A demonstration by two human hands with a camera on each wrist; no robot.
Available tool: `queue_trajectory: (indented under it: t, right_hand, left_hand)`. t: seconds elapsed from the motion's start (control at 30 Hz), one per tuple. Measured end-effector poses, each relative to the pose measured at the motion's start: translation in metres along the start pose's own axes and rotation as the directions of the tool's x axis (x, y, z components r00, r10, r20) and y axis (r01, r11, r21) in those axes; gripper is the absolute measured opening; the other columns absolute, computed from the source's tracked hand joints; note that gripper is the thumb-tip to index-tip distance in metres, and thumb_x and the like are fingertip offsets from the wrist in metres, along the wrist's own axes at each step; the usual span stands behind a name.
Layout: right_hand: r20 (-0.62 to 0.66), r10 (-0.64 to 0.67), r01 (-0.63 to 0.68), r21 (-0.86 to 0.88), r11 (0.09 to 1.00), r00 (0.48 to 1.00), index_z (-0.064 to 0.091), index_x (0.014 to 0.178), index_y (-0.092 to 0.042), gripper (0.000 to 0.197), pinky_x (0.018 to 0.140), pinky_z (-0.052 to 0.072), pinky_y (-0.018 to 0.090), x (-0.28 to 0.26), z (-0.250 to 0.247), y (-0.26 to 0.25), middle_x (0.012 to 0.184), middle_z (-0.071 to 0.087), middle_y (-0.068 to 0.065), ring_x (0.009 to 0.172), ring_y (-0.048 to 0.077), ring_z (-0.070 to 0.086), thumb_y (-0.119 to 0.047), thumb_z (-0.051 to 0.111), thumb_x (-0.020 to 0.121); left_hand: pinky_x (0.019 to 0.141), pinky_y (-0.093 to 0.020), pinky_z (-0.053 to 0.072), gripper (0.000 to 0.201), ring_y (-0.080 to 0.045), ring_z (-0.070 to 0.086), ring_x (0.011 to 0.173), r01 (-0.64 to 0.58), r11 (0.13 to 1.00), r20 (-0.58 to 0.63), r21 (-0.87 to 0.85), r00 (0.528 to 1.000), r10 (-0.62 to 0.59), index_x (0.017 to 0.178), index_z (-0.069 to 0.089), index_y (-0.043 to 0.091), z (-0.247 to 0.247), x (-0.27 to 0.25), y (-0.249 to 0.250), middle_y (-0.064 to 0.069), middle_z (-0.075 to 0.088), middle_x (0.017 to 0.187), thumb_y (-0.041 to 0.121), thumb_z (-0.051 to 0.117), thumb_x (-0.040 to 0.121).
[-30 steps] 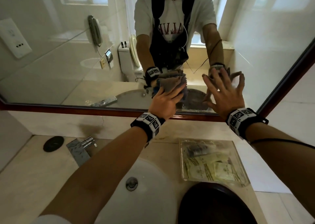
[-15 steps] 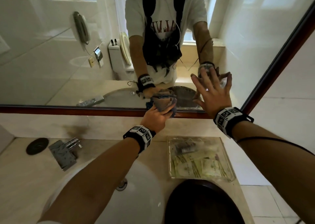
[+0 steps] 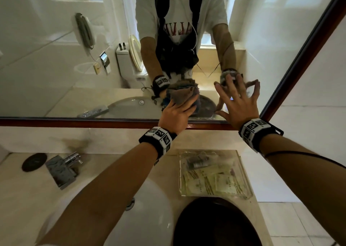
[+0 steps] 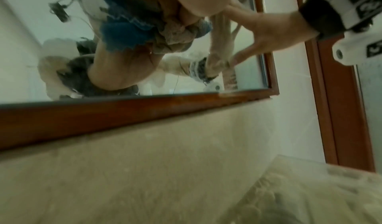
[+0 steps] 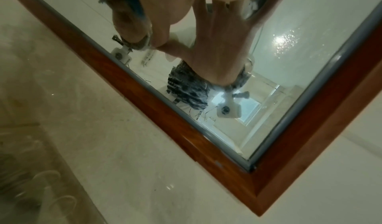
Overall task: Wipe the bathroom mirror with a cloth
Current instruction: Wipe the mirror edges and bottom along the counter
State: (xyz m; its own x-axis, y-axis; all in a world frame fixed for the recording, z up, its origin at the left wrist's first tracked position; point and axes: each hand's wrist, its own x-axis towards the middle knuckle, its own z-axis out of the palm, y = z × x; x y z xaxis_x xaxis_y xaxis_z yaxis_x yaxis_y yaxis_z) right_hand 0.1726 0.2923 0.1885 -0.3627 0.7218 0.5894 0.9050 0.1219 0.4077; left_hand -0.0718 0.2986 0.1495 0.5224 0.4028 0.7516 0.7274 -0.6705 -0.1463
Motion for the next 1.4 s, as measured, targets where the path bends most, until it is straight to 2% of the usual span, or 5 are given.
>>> queue_trajectory:
  t: [0.23, 0.4, 0.8, 1.03, 1.4]
  right_hand:
    - [-0.033, 0.01, -0.009, 0.027, 1.0, 0.999, 0.018, 0.154, -0.03, 0.106, 0.103, 0.006, 0.075, -0.004, 0.004, -0.004, 0.162, 0.005, 0.007, 0.147, 0.036, 0.009, -0.057, 0.077, 0.07]
    - [-0.008, 0.009, -0.009, 0.021, 1.0, 1.0, 0.018, 0.154, -0.032, 0.109, 0.104, 0.007, 0.075, -0.005, 0.003, -0.002, 0.162, 0.002, 0.005, 0.147, 0.033, 0.006, -0.057, 0.078, 0.067]
    - [0.126, 0.133, -0.144, 0.08, 0.986, 0.983, 0.01, 0.155, -0.032, 0.113, 0.103, 0.013, 0.079, -0.011, -0.002, 0.041, 0.163, -0.002, 0.014, 0.148, 0.041, 0.0, -0.067, 0.071, 0.067]
    - [0.103, 0.126, -0.134, 0.077, 0.988, 0.987, 0.008, 0.155, -0.031, 0.111, 0.102, 0.018, 0.079, -0.018, 0.003, 0.043, 0.162, -0.004, 0.013, 0.148, 0.042, 0.001, -0.064, 0.071, 0.07]
    - [0.059, 0.079, -0.079, -0.009, 0.997, 0.995, 0.017, 0.154, -0.036, 0.112, 0.111, 0.015, 0.067, -0.034, 0.0, 0.067, 0.164, 0.01, 0.008, 0.149, 0.036, 0.014, -0.047, 0.084, 0.065]
  left_hand:
    - [0.103, -0.047, 0.046, 0.036, -0.033, 0.065, 0.109, 0.026, 0.997, 0.119, -0.073, 0.993, -0.018, 0.104, 0.076, 0.015, 0.04, -0.038, 0.026, -0.002, 0.055, 0.141, 0.001, 0.051, 0.082]
    - [0.114, -0.044, 0.029, 0.041, -0.03, 0.055, 0.125, -0.056, 0.998, 0.157, -0.019, 0.986, 0.058, 0.106, 0.076, 0.022, 0.028, -0.031, 0.023, -0.004, 0.051, 0.145, 0.001, 0.061, 0.074]
    - [0.114, -0.048, 0.03, 0.035, -0.035, 0.051, 0.13, -0.06, 0.998, -0.009, -0.03, 0.998, 0.06, 0.102, 0.077, 0.019, 0.018, 0.033, 0.031, -0.006, 0.054, 0.143, 0.008, 0.048, 0.087]
    - [0.095, -0.047, 0.051, 0.03, -0.036, 0.066, 0.103, -0.061, 0.996, 0.12, -0.071, 0.99, 0.069, 0.093, 0.08, 0.023, 0.049, -0.003, 0.055, -0.001, 0.063, 0.132, 0.003, 0.068, 0.073]
    - [0.105, -0.053, 0.039, 0.037, -0.034, 0.044, 0.126, -0.131, 0.989, 0.106, -0.062, 0.985, 0.137, 0.095, 0.079, 0.023, 0.036, 0.042, 0.061, -0.005, 0.059, 0.137, 0.002, 0.081, 0.064]
